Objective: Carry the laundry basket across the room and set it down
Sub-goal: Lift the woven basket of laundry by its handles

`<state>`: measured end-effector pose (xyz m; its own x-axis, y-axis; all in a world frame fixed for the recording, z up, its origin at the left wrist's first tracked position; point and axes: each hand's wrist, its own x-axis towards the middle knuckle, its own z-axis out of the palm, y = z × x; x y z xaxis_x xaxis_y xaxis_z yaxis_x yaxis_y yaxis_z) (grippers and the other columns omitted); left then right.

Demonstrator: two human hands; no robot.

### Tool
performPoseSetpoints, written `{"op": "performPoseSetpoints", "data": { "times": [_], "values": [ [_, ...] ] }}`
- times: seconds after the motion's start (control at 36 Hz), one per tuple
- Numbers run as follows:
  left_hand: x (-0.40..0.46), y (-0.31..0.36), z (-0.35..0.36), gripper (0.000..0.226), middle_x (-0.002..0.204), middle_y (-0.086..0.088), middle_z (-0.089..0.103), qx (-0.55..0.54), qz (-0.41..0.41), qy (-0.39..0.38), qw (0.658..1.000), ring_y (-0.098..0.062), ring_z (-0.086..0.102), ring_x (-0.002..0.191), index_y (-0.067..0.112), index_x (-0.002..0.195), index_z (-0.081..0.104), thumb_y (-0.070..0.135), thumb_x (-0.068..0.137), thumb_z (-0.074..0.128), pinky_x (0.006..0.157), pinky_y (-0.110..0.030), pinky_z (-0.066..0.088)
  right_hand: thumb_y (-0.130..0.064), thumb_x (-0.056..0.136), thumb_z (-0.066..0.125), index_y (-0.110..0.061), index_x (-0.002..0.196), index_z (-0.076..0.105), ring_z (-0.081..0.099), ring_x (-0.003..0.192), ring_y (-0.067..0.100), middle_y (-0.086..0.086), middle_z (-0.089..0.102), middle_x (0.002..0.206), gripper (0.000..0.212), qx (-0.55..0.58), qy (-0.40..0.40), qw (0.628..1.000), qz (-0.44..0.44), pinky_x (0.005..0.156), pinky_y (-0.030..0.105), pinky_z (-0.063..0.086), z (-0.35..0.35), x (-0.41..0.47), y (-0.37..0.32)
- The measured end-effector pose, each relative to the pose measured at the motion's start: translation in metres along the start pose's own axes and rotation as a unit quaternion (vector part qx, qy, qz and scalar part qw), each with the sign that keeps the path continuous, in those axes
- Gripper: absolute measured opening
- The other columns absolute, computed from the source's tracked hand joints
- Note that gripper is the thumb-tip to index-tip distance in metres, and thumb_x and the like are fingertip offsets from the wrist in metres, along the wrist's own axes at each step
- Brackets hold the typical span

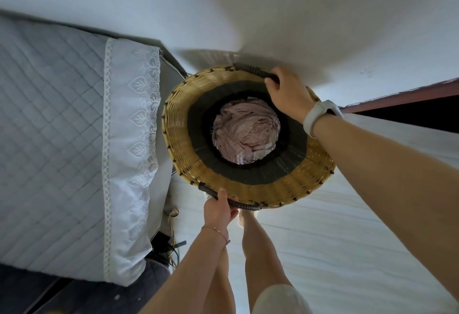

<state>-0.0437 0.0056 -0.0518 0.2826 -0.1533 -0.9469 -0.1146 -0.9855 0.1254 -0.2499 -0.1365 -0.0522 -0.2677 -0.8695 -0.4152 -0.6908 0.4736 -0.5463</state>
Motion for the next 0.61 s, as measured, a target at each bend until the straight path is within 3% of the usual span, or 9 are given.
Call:
{"op": "performPoseSetpoints", "data": {
  "times": [0.14,0.22,0.31,0.42,0.5,0.61],
  "values": [
    [-0.012,0.006,-0.006,0.034,0.067,-0.007,0.054,-0.018,0.001,0.044,0.999,-0.018,0.053,0.062,0.013,0.067,0.048,0.024,0.098,0.036,0.075,-0.033,0.048,-0.024,0.095,0.04,-0.001,0.112,0.055,0.057,0.096,0.031,0.018,0.062,0.105,0.031,0.052,0.022,0.998,0.02,0.074,0.027,0.04,-0.012,-0.037,0.007],
    [-0.015,0.006,-0.023,0.035,0.063,-0.008,0.052,0.026,0.099,0.095,0.99,-0.025,0.054,0.061,0.008,0.07,0.05,0.026,0.097,0.036,0.063,-0.033,0.048,-0.021,0.096,0.039,0.001,0.111,0.053,0.051,0.081,0.022,0.011,0.056,0.092,0.03,0.093,0.052,0.993,0.053,0.064,0.021,0.037,-0.025,-0.064,0.016],
    [-0.025,0.014,-0.042,0.035,0.066,-0.011,0.052,0.078,0.223,0.134,0.962,-0.032,0.053,0.068,0.009,0.069,0.048,0.032,0.094,0.037,0.064,-0.042,0.046,-0.022,0.096,0.038,-0.001,0.11,0.052,0.05,0.07,0.017,0.005,0.053,0.085,0.029,0.129,0.073,0.983,0.107,0.063,0.022,0.039,-0.035,-0.094,0.028],
    [-0.059,0.046,-0.06,0.038,0.056,-0.001,0.039,0.119,0.333,0.183,0.917,-0.018,0.037,0.056,0.009,0.062,0.042,0.028,0.095,0.039,0.052,-0.03,0.027,-0.026,0.096,0.036,-0.008,0.095,0.049,0.043,0.057,0.008,-0.005,0.045,0.067,0.022,0.162,0.113,0.964,0.177,0.054,0.018,0.034,-0.048,-0.138,0.033],
    [-0.079,0.068,-0.065,0.043,0.052,0.002,0.034,0.14,0.393,0.203,0.886,-0.01,0.032,0.05,0.016,0.054,0.034,0.028,0.095,0.042,0.047,-0.021,0.025,-0.027,0.096,0.036,-0.008,0.092,0.049,0.041,0.056,0.011,-0.002,0.045,0.065,0.023,0.21,0.158,0.938,0.227,0.052,0.021,0.034,-0.054,-0.172,0.032],
    [-0.118,0.086,-0.065,0.046,0.051,0.001,0.029,0.176,0.468,0.178,0.848,-0.012,0.027,0.049,0.015,0.053,0.03,0.029,0.094,0.044,0.047,-0.017,0.026,-0.027,0.096,0.037,-0.008,0.082,0.054,0.037,0.052,0.016,0.002,0.042,0.059,0.029,0.302,0.218,0.882,0.289,0.05,0.025,0.034,-0.071,-0.222,0.021]
  ]
}}
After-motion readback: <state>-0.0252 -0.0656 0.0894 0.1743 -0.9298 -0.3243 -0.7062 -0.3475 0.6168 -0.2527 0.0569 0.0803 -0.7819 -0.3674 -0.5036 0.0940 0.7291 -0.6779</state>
